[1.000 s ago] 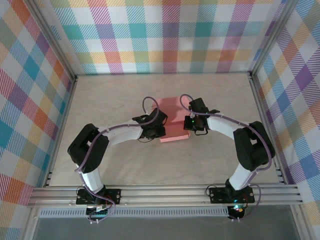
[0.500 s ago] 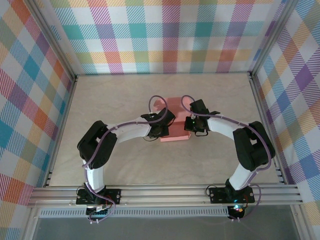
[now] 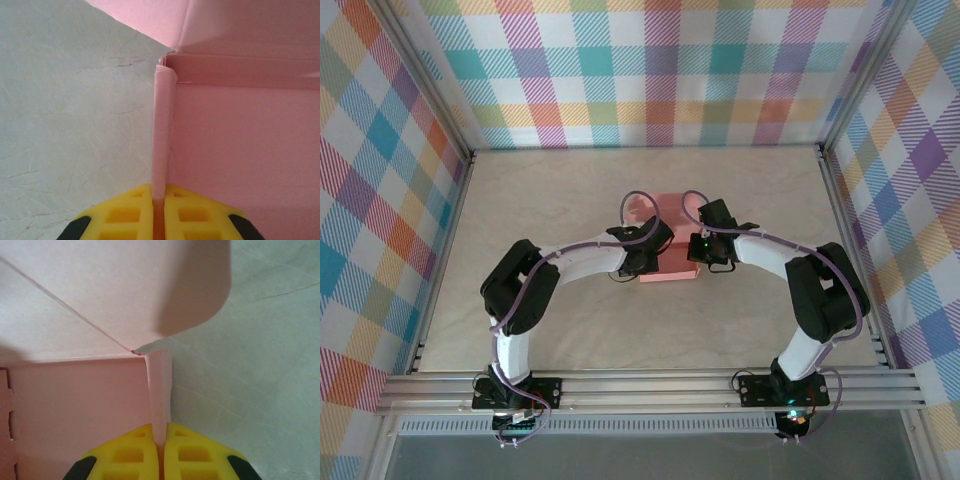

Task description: Fold the paper box

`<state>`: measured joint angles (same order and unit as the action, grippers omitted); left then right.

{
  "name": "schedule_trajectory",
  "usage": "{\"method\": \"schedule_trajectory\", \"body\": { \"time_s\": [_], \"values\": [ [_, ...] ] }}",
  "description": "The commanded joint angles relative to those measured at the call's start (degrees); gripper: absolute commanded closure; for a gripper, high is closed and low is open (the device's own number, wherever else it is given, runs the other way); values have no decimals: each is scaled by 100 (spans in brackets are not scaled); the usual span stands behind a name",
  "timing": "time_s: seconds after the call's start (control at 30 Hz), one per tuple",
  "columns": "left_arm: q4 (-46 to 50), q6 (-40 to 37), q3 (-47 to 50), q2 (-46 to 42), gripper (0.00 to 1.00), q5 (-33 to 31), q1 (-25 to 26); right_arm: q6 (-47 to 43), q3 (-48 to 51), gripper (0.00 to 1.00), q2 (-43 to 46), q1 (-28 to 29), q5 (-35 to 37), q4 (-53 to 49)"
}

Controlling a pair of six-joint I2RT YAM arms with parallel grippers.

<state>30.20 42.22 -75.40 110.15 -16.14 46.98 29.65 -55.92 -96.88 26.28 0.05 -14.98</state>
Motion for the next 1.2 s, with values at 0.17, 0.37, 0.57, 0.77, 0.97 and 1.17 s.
{"method": "schedule_trajectory", "body": {
  "time_s": [0.17, 0.37, 0.57, 0.77, 0.97, 1.17],
  "values": [
    [821, -65, -398, 323, 100, -887, 191, 239, 37, 95, 196, 136, 126, 279],
    [717, -48, -359, 334, 81, -904, 193, 244, 55, 94, 161, 158, 109, 297],
    [681, -82, -383, 436, 91, -789, 193, 242, 57, 95, 171, 158, 114, 307],
    [759, -92, -416, 418, 100, -853, 193, 234, 64, 95, 145, 165, 144, 272],
    [803, -80, -424, 420, 94, -913, 191, 214, 40, 95, 127, 224, 266, 217],
    [722, -114, -292, 170, 74, -1008, 196, 72, 30, 94, 62, 258, 581, 114]
  ]
}}
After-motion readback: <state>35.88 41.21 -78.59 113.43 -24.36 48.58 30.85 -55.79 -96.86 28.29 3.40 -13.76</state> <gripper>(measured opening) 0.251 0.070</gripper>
